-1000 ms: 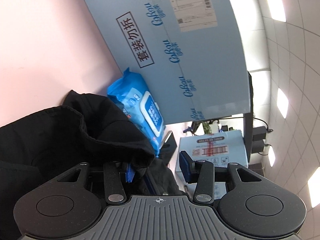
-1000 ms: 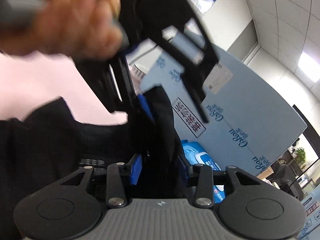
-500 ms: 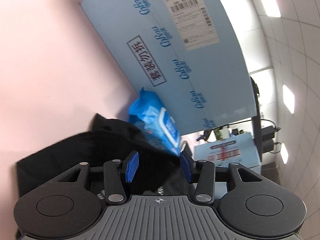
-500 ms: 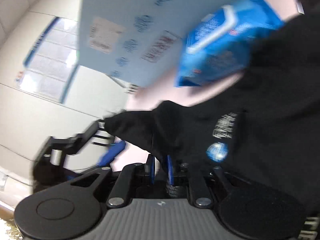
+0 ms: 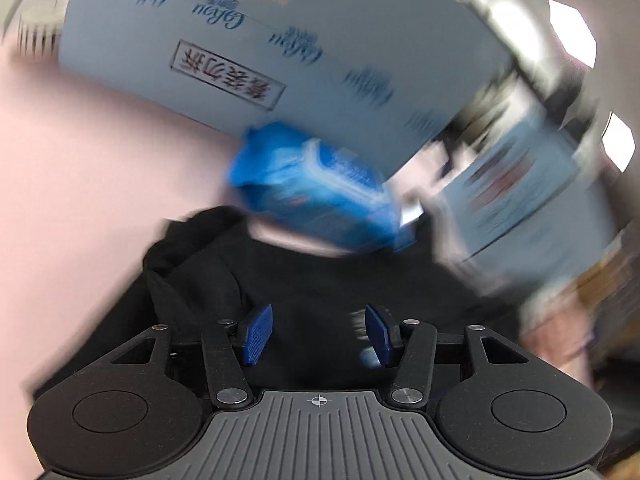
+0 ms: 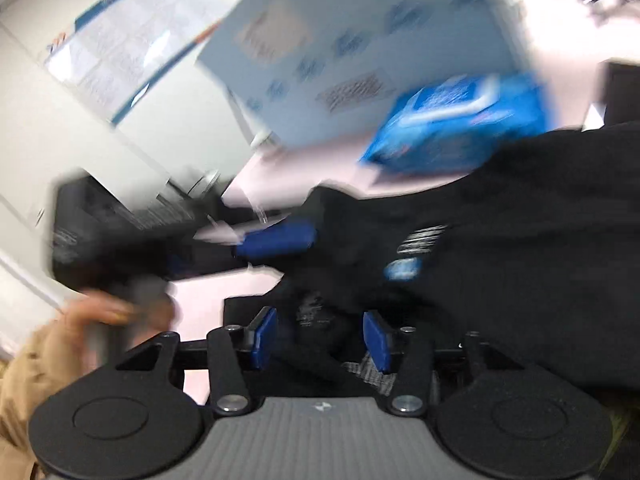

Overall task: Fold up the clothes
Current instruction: 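Lower the black garment onto the table and open both grippers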

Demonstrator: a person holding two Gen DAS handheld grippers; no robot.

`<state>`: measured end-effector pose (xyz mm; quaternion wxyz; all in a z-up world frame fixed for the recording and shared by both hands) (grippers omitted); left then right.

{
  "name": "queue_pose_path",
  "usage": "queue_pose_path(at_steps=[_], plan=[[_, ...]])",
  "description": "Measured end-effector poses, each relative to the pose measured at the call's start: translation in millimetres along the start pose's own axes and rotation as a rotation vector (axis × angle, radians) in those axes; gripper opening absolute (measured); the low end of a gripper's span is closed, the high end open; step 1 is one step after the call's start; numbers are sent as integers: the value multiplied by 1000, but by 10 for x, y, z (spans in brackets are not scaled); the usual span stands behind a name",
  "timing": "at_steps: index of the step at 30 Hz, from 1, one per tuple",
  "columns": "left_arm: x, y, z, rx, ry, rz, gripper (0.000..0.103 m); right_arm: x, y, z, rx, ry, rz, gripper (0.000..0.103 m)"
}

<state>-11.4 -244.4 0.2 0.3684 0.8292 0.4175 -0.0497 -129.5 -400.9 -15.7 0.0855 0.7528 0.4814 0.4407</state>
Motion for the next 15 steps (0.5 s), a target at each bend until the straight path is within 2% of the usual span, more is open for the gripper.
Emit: queue_pose_path(at_steps=[2, 5, 8, 9, 12, 13, 14, 15], plan=[[118, -50, 93, 15, 55, 27, 49, -380, 4, -309, -44, -191, -3, 48], [306, 2, 162, 8, 128, 38, 37, -1125, -53, -830, -136, -511, 92, 47], [385, 34, 169, 18, 152, 33, 30, -1578, -222, -1121, -139, -692, 136, 43], [396, 27, 163, 23, 165, 37, 30, -1706, -304, -1149, -111, -732, 130, 33], [397, -50, 141, 39, 210, 112, 30, -1787, -473, -1288, -95, -732, 64, 30], [432, -51, 127, 38, 218, 109, 30, -1753, -505, -1321, -67, -738, 50, 33], [470, -48, 111, 37, 223, 99, 30, -1742, -551, -1362, -35, -746, 45, 44], [478, -36, 123, 38, 223, 89, 31, -1740, -616, -1430, 5, -776, 40, 51]])
Point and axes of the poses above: each gripper's, at about its wrist camera, not at the fingertips, and z roughly the way its jaws point, x to its left, y to its top, the point moved 9 cm from there along z, roughly the way its jaws point, and after that the axes turned 1 degree about y, right-handed, at the moved point
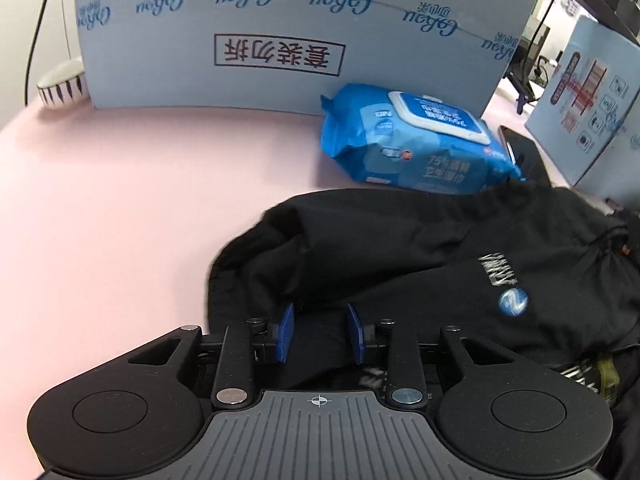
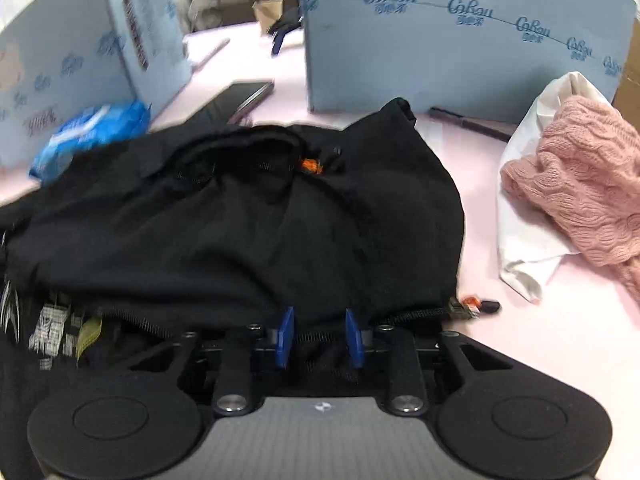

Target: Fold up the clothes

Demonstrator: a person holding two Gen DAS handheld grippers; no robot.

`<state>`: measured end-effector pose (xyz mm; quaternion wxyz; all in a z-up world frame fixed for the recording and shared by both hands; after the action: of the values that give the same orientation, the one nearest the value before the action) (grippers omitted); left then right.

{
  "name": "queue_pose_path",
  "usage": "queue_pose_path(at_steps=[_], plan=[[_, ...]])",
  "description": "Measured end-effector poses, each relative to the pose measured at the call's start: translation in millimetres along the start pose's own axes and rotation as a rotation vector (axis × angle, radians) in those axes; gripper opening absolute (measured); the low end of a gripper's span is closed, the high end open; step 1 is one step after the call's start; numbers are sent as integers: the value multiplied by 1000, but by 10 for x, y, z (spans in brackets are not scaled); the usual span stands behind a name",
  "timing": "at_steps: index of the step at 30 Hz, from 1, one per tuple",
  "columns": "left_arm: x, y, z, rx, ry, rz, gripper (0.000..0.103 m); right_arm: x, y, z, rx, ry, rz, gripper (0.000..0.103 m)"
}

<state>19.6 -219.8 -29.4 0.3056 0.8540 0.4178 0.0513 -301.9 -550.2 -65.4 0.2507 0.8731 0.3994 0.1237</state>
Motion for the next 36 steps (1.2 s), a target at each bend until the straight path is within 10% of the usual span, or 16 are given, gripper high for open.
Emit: queue_pose_path(at_steps=[8, 19, 26, 31, 36], plan=[[150, 85, -883, -254, -157, -79, 51, -639, -134, -916, -232, 80, 286, 67], [-289, -544, -909, -115, -255, 50, 53, -904, -600, -622, -137, 57, 429, 71], [-878, -832, -526, 20, -217, 310, 57, -784, -610, -641, -132, 173, 353, 14], [-805, -974, -594, 76, -246, 354, 57, -720, -711, -1295, -254, 349, 314, 12], [-735, -1272, -782, 228, -276, 485, 57, -624, -1497, -1515, -54, 276, 159, 11]])
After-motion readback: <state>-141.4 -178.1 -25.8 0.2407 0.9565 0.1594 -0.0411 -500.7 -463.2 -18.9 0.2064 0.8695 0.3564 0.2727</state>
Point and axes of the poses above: each gripper's, at about its wrist camera, not at the fingertips, and z roughly the way its jaws point, x to its left, y to its top, the point moved 9 cm from there along z, roughly the way its jaws point, and after that the axes turned 1 degree about y, right-handed, at the moved point
